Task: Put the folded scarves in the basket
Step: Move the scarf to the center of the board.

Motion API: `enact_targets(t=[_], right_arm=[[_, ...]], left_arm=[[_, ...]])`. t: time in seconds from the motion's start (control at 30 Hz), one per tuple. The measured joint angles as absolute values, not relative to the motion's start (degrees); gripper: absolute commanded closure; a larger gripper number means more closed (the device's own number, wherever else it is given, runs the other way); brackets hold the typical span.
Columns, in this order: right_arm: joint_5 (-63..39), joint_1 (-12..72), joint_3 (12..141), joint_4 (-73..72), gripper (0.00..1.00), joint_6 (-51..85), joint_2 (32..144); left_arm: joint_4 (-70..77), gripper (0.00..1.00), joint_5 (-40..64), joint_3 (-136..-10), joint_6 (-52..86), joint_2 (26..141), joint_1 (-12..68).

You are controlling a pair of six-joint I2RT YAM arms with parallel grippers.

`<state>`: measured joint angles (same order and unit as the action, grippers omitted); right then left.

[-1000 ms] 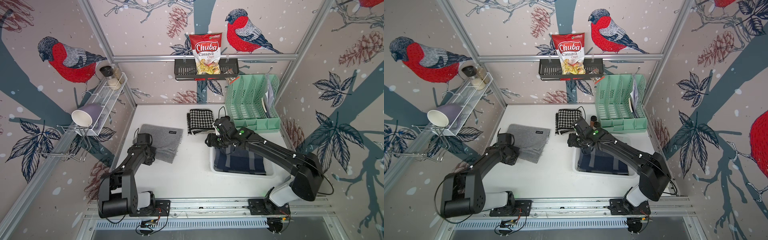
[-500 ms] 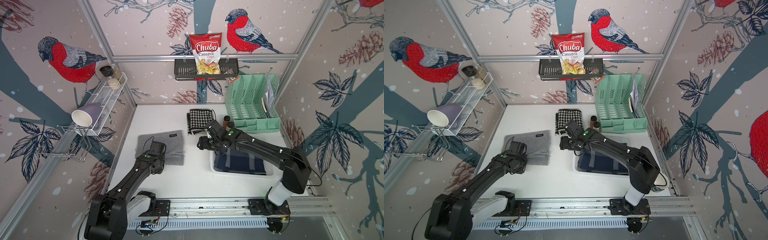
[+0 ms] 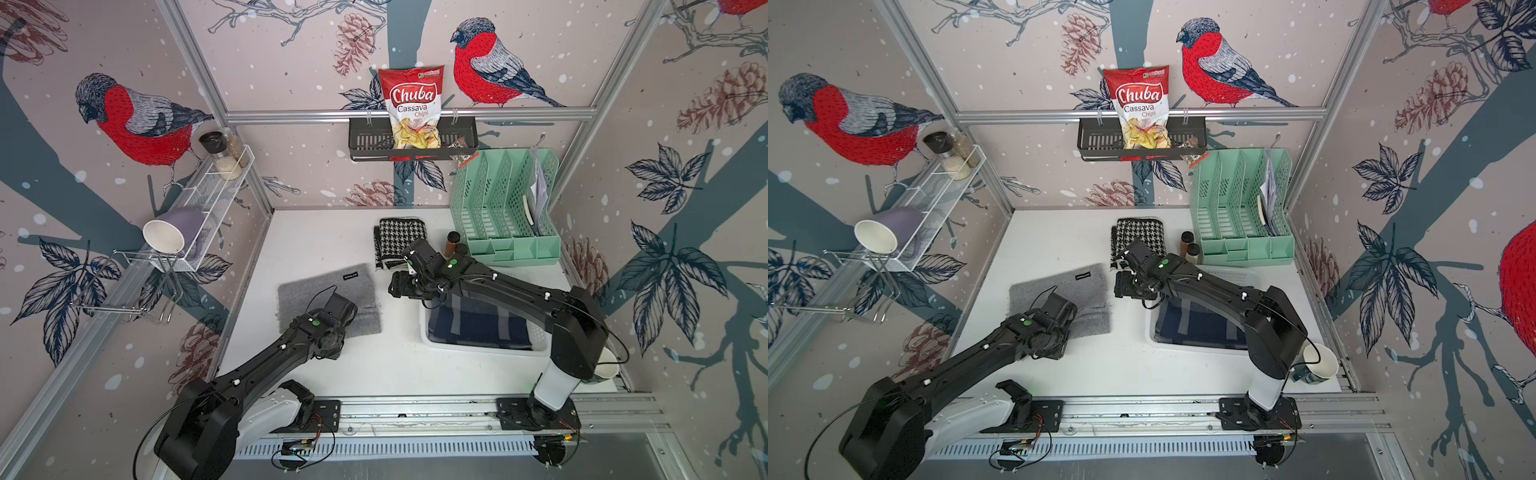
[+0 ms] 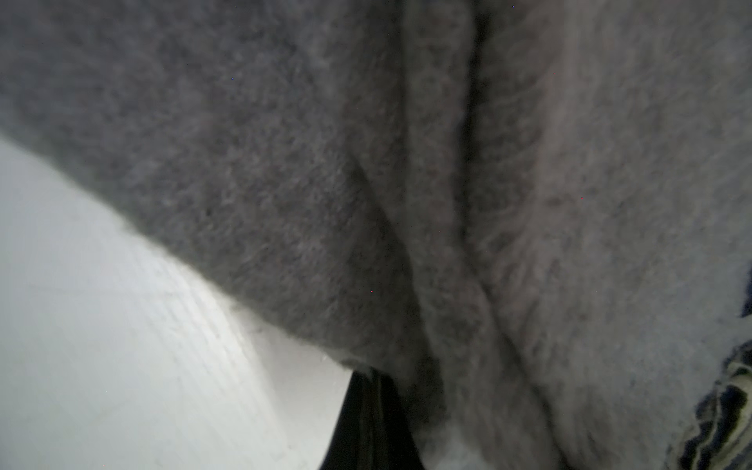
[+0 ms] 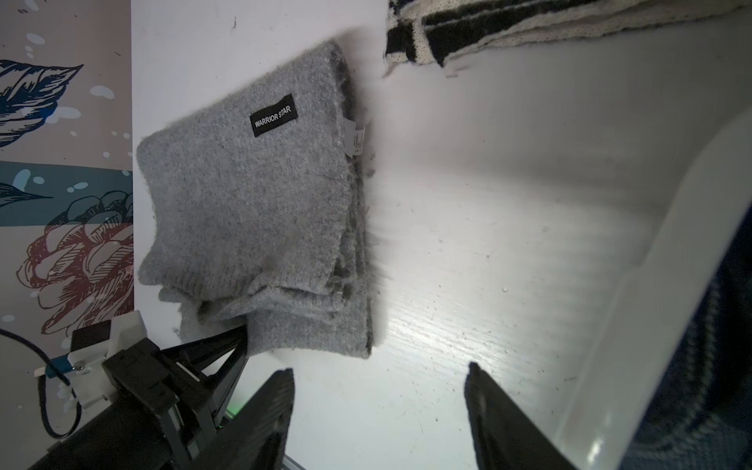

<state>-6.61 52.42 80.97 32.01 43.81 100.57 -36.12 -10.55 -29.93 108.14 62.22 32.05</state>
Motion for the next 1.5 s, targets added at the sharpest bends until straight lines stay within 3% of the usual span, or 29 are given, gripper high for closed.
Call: enact_targets(t=[0.67, 0.7, 0.77, 0.87, 1.33, 1.37, 1.5], right_arm=[[-6.55, 51.29, 84.73, 32.25, 0.25, 43.83, 105.27], [-6.55, 51.20, 85.08, 32.25, 0.25, 43.81, 105.62], [-6.61, 50.98, 85.67, 32.32, 0.24, 43.77, 106.37], [-7.64, 50.68, 86.70, 32.51, 0.22, 43.20, 107.57], [-11.27, 49.47, 95.46, 35.29, 0.14, 38.24, 114.59], [-11.40, 49.45, 96.36, 35.57, 0.14, 37.45, 115.48], [-12.36, 49.15, 99.33, 36.99, 0.14, 36.53, 118.58]], left_arm=[[-34.61, 1.00, -11.97, -33.54, 115.46, 69.49, 45.08], [-34.61, 0.92, -12.08, -33.45, 115.42, 69.28, 45.12], [-34.50, 0.62, -12.45, -33.45, 114.19, 68.51, 45.17], [-34.59, 0.46, -13.37, -34.54, 111.83, 67.05, 45.19], [-40.25, 0.31, -18.57, -44.69, 103.72, 61.36, 48.99], [-41.39, 0.25, -19.59, -45.17, 102.67, 60.27, 48.25], [-42.98, 0.23, -20.25, -44.31, 95.02, 55.22, 37.58]])
